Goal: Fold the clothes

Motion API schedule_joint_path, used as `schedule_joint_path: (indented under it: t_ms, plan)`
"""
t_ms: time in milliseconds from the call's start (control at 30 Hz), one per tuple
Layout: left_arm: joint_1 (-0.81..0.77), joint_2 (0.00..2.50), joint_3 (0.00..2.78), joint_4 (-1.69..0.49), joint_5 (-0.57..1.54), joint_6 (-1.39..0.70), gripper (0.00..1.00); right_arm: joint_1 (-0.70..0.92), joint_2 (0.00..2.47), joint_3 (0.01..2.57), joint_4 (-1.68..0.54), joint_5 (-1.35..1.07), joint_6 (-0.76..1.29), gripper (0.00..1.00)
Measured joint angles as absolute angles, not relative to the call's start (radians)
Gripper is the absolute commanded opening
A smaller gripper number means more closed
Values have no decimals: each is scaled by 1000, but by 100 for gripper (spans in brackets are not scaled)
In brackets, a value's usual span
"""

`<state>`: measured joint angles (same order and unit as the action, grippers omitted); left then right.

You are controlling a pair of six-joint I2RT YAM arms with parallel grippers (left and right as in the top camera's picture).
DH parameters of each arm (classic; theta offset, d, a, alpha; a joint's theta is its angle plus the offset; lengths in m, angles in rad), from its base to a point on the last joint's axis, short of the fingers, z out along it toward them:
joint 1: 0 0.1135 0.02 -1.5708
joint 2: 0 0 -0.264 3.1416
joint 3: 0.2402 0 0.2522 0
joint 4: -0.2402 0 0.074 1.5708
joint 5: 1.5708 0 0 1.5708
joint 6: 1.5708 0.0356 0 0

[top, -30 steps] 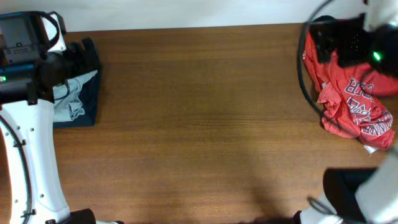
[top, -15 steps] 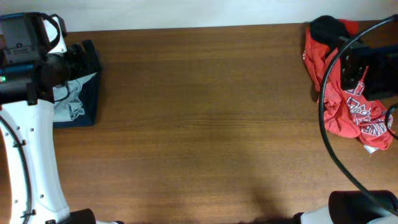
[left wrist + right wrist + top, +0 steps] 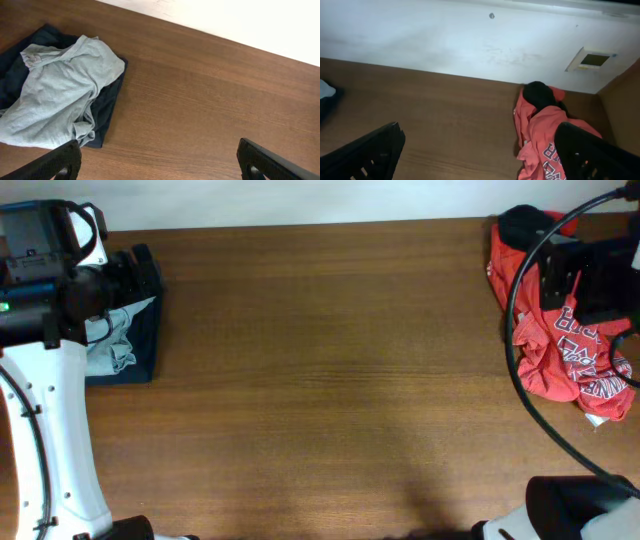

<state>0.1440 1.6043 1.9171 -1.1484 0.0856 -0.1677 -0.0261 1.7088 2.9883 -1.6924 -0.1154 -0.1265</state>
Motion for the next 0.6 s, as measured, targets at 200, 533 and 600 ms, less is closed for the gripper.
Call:
schedule_joint_path:
  t_ms: [200, 533, 600]
  plan:
    - [144, 1604, 1917, -1148, 85, -168, 99, -26, 1691, 2985, -1692, -108, -127, 99]
    - [144, 1604, 1917, -1148, 86, -168, 99, -26, 1445, 2846, -1626, -105, -126, 99]
    - [144, 1604, 1917, -1148, 86, -168, 99, -26, 1367, 2730, -1533, -105, -127, 99]
